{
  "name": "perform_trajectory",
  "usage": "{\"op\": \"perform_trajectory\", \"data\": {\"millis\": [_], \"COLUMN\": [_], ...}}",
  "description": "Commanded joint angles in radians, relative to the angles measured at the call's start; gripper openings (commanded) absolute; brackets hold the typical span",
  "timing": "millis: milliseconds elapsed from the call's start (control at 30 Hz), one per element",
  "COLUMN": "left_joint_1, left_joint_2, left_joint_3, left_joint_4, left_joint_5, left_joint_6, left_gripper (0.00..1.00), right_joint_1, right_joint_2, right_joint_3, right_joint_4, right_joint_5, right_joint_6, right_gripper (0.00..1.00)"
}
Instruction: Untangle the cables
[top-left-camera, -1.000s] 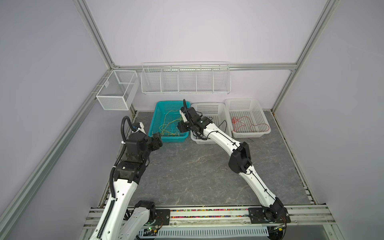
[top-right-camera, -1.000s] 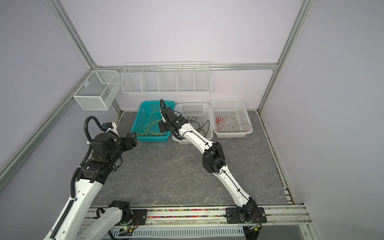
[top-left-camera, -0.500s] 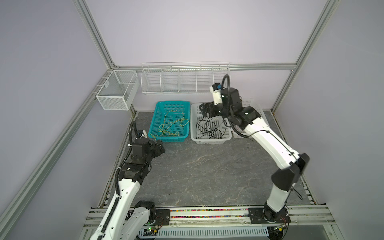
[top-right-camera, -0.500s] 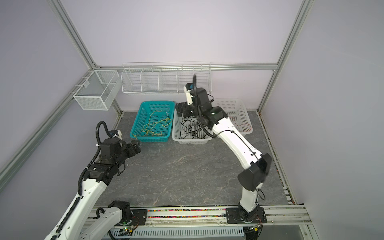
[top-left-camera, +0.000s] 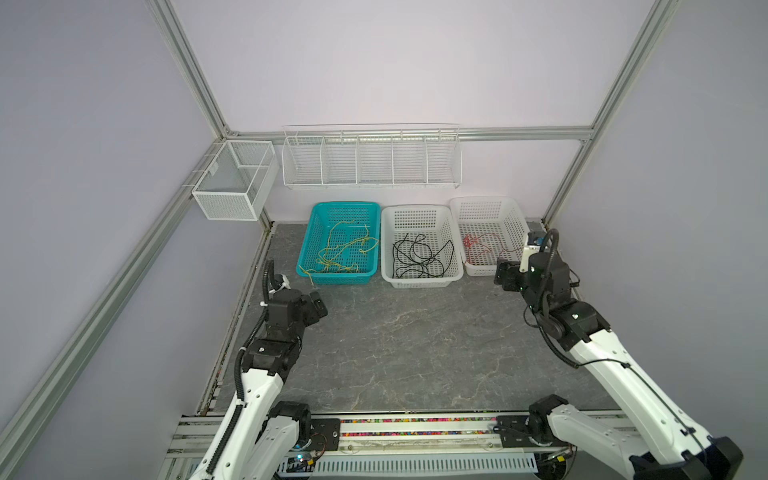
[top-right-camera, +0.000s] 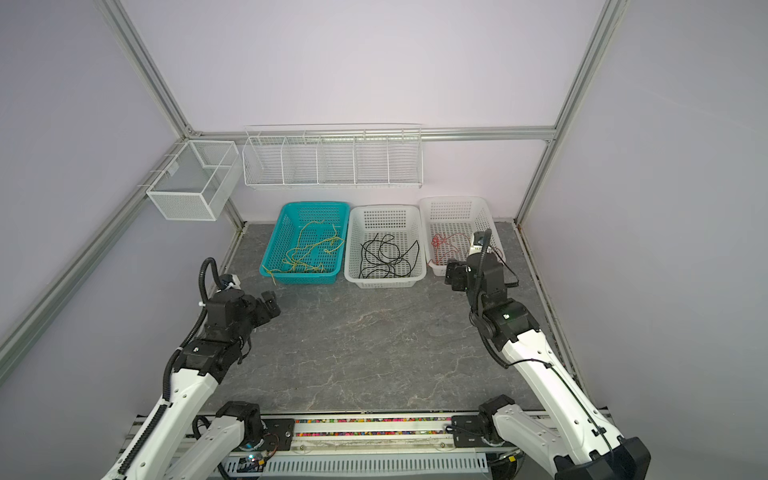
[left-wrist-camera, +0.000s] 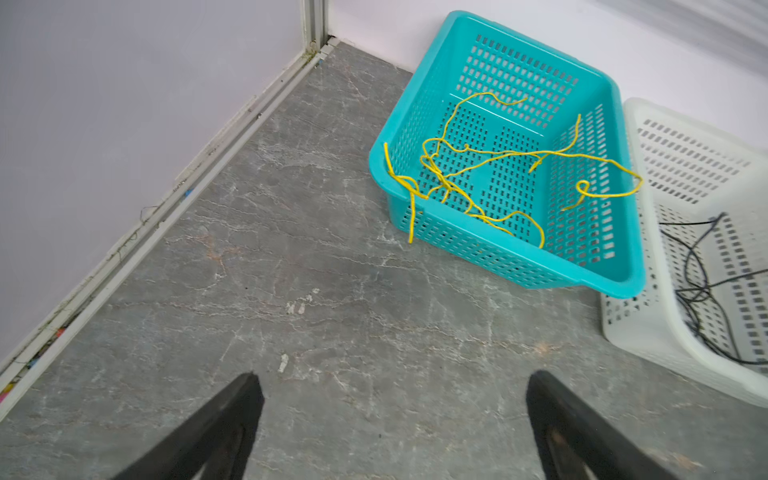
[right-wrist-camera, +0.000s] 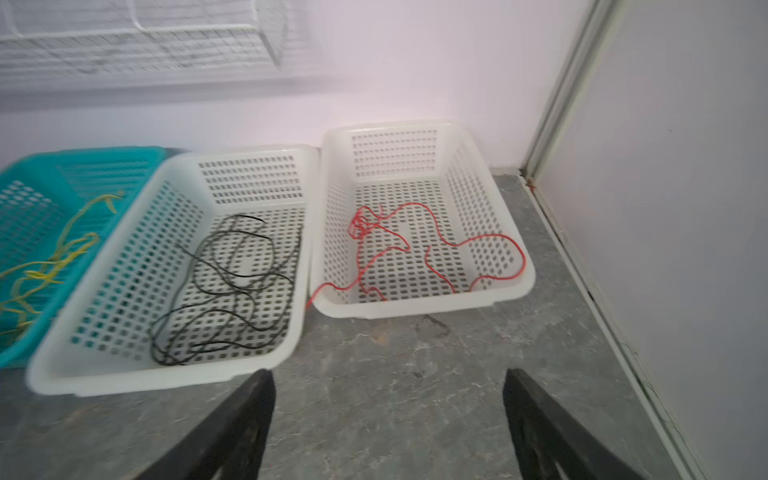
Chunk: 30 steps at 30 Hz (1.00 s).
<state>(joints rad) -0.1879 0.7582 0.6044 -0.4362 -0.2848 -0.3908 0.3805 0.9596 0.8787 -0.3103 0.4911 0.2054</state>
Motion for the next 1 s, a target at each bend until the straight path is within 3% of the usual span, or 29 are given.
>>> {"op": "perform_trajectory", "data": {"millis": [0,167,267,400,600,667,733,767,833,967], "left_joint_1": [0.005,0.026,0.051,0.053,0.072,0.098,0.114,0.125,0.143,0.14], "left_joint_2": [-0.039,-0.052,-0.01,0.108,0.355,0.416,0.478,0.512,0.593,0.765], "left_joint_3": [-0.061,-0.197,-0.247,-0.336,-0.314,-0.309,-0.299,-0.288,-0.279,-0.25], "left_joint_4": [0.132,0.369,0.514,0.791,0.99,1.074,1.146,1.173,1.242,1.373], "left_joint_5": [-0.08,-0.14,-0.193,-0.214,-0.218,-0.168,-0.174,-0.142,-0.058,-0.038], "left_joint_6": [0.052,0.13,0.172,0.25,0.288,0.296,0.286,0.28,0.287,0.322], "left_gripper": [1.0,1.0,1.0,1.0,0.99,0.99,0.99,0.99,0.99,0.99], "right_joint_1": [-0.003,-0.095,-0.152,-0.192,-0.202,-0.211,-0.233,-0.253,-0.311,-0.356], "right_joint_2": [-0.041,0.005,0.114,0.22,0.436,0.47,0.526,0.54,0.534,0.535], "right_joint_3": [-0.193,-0.335,-0.363,-0.439,-0.478,-0.451,-0.493,-0.485,-0.411,-0.418], "right_joint_4": [0.157,0.385,0.478,0.75,1.049,1.024,1.169,1.186,1.003,1.011], "right_joint_5": [0.097,0.145,0.081,0.063,0.05,-0.014,0.003,-0.013,-0.136,-0.223], "right_joint_6": [-0.077,-0.09,-0.085,-0.154,-0.267,-0.299,-0.286,-0.273,-0.222,-0.202], "right_gripper": [0.89,0.89,0.89,0.89,0.89,0.88,0.89,0.89,0.88,0.88]}}
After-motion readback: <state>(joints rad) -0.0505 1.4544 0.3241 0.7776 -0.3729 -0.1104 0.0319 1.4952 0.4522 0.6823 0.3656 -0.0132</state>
